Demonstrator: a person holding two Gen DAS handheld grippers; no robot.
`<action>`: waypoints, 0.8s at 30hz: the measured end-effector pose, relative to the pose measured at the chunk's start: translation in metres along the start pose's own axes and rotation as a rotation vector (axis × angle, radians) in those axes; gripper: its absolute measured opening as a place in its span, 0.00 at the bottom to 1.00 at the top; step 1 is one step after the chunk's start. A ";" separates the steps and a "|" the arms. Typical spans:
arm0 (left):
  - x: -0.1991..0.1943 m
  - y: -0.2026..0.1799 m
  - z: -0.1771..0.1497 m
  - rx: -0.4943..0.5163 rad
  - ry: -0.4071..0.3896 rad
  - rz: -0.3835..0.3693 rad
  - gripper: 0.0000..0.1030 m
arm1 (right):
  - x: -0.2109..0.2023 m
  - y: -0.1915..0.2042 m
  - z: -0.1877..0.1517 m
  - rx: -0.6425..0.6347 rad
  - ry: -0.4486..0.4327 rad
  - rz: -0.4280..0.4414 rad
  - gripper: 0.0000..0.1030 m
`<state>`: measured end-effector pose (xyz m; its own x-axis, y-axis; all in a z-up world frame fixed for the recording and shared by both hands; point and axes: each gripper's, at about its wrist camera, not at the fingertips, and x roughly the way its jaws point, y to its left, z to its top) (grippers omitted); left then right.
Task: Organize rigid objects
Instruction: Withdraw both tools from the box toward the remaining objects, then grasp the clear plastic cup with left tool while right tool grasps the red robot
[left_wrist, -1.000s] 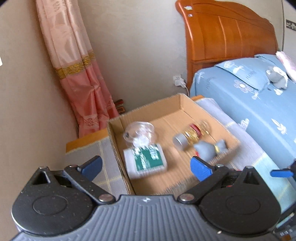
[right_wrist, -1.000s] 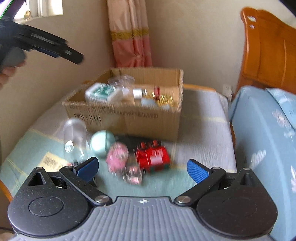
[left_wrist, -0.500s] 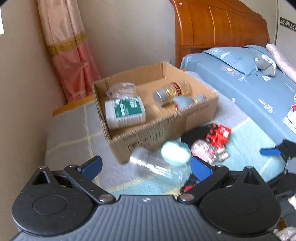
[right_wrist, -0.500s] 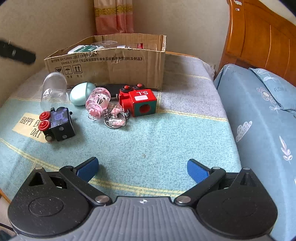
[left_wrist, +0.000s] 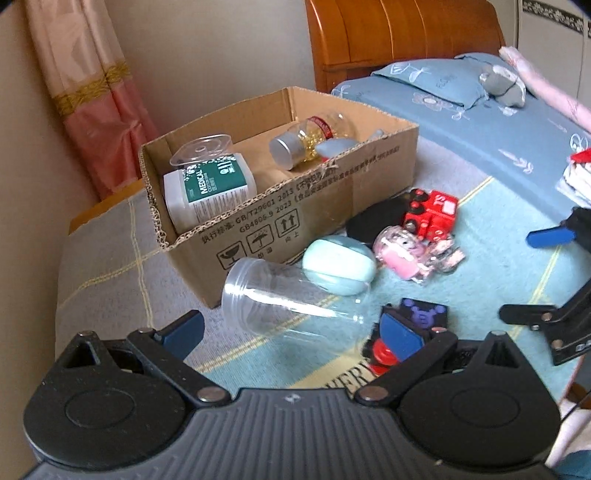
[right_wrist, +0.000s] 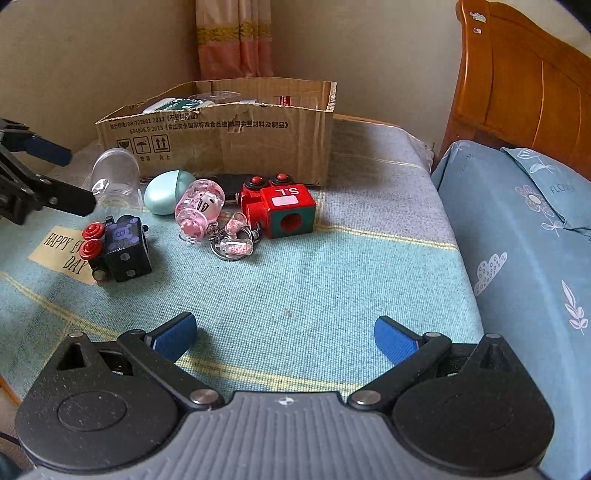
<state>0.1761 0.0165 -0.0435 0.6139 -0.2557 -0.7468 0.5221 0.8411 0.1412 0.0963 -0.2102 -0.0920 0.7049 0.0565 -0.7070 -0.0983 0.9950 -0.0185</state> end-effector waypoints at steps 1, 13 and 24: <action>0.004 0.002 0.001 0.003 0.000 -0.001 0.98 | 0.000 0.000 0.000 -0.001 0.001 0.001 1.00; 0.031 0.010 0.001 -0.028 -0.012 -0.085 0.89 | 0.018 -0.005 0.019 -0.054 0.019 0.048 1.00; 0.019 0.020 -0.014 -0.176 0.049 0.072 0.88 | 0.028 -0.018 0.046 0.008 -0.011 0.080 1.00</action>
<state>0.1900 0.0353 -0.0634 0.6141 -0.1714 -0.7704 0.3635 0.9279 0.0833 0.1497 -0.2222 -0.0790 0.7029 0.1372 -0.6979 -0.1490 0.9878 0.0441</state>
